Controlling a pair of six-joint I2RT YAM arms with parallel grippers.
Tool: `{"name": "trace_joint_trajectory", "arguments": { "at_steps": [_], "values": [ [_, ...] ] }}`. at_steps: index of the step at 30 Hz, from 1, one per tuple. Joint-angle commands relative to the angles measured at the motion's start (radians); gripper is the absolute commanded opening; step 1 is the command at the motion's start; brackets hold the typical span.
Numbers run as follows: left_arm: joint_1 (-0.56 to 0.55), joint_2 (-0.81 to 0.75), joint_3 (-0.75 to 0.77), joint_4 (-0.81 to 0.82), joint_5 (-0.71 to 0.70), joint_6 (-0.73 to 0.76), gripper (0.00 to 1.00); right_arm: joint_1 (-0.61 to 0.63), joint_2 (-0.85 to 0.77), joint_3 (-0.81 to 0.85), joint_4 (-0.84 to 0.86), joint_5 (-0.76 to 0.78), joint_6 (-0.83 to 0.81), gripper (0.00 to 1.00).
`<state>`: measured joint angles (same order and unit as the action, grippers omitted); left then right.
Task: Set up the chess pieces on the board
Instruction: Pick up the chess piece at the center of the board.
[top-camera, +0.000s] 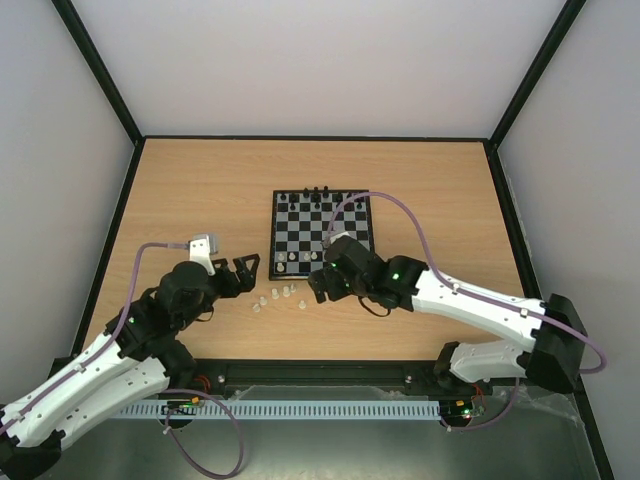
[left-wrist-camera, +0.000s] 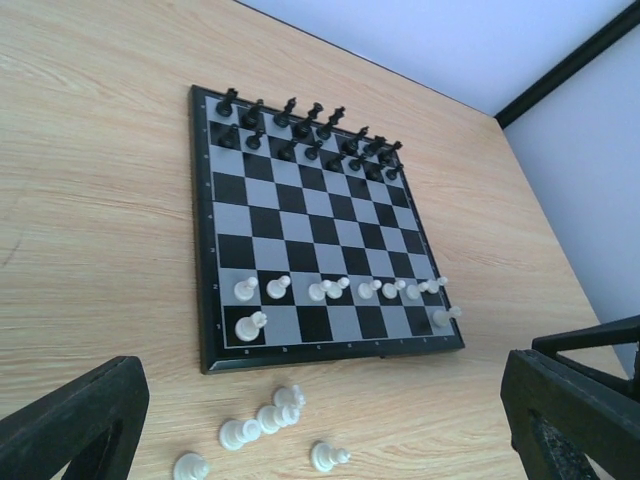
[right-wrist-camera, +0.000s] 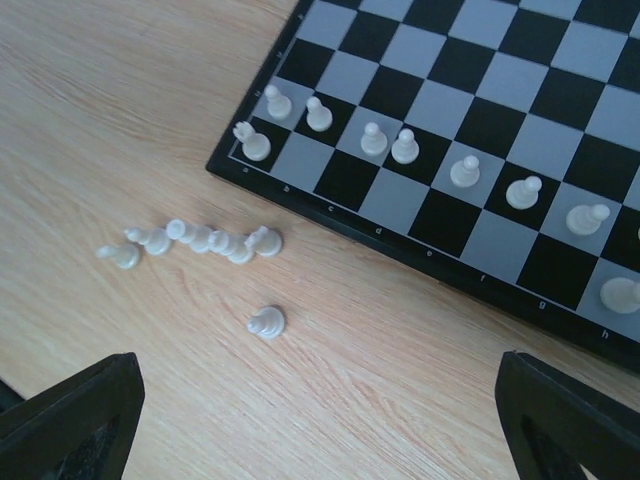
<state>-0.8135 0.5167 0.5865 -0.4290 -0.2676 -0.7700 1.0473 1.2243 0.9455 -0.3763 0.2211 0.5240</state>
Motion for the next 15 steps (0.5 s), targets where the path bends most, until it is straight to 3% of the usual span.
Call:
{"name": "trace_joint_trajectory", "arguments": {
  "at_steps": [1,8,15],
  "values": [
    [-0.003,0.0,0.001,-0.027,-0.077,-0.035,0.99,0.003,0.058,0.034,-0.032,0.037,-0.03,0.93],
    [-0.003,-0.042,0.007,-0.072,-0.105,-0.045,1.0,0.003,0.137,0.03,0.009,-0.02,-0.012,0.73],
    [-0.003,-0.037,0.004,-0.05,-0.1,-0.037,0.99,0.004,0.156,0.061,-0.026,-0.025,-0.005,0.7]
  ]
}}
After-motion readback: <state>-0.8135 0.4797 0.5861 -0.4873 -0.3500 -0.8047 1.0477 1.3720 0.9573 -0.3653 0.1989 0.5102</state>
